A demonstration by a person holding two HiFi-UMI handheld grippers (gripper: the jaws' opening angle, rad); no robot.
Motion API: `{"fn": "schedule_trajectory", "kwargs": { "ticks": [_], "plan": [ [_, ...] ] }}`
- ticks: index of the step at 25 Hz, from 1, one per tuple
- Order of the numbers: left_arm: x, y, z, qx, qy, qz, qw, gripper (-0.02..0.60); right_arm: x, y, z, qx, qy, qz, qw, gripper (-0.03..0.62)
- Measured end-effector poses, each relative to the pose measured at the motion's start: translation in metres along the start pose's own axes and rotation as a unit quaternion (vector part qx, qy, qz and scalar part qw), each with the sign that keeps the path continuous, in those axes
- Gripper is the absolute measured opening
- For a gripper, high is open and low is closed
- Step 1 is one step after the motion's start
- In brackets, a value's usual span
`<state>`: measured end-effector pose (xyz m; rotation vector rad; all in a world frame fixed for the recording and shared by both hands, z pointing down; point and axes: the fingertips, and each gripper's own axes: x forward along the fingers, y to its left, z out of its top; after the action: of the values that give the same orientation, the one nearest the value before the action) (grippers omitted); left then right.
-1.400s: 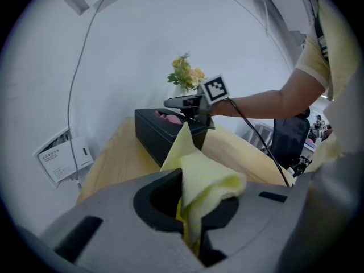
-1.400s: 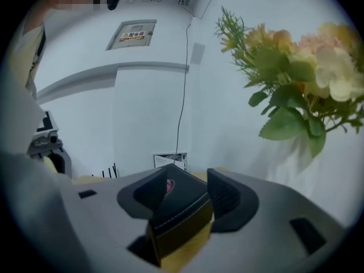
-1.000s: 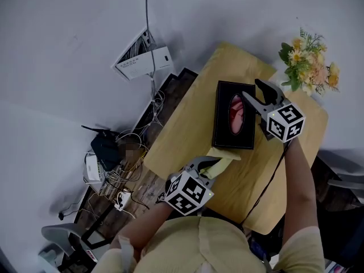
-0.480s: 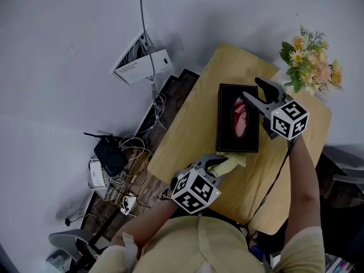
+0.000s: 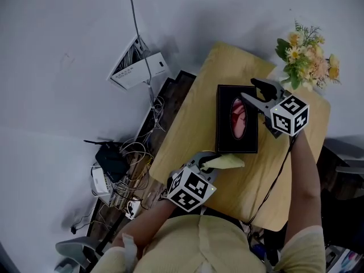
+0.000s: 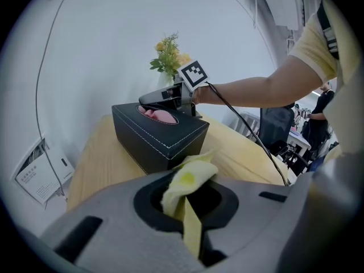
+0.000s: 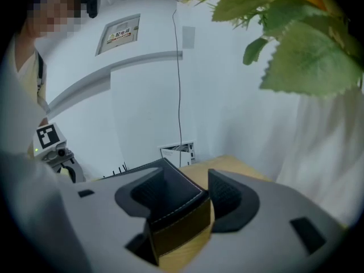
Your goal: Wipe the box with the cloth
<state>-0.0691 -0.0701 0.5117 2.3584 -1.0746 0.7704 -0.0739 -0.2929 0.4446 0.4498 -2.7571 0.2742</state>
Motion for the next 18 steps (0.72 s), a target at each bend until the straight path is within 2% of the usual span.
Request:
{"fn": "schedule_trajectory", "kwargs": {
  "ticks": [10, 18],
  "plan": [
    [-0.028, 0.042, 0.000, -0.030, -0.010, 0.040, 0.9987, 0.025, -0.057, 0.008, -0.025, 0.041, 0.005, -0.080, 0.996, 0.238],
    [-0.024, 0.084, 0.017, -0.035, -0.015, 0.099, 0.9944, 0.025, -0.117, 0.041, -0.056, 0.073, 0.020, -0.117, 0.990, 0.189]
  ]
}}
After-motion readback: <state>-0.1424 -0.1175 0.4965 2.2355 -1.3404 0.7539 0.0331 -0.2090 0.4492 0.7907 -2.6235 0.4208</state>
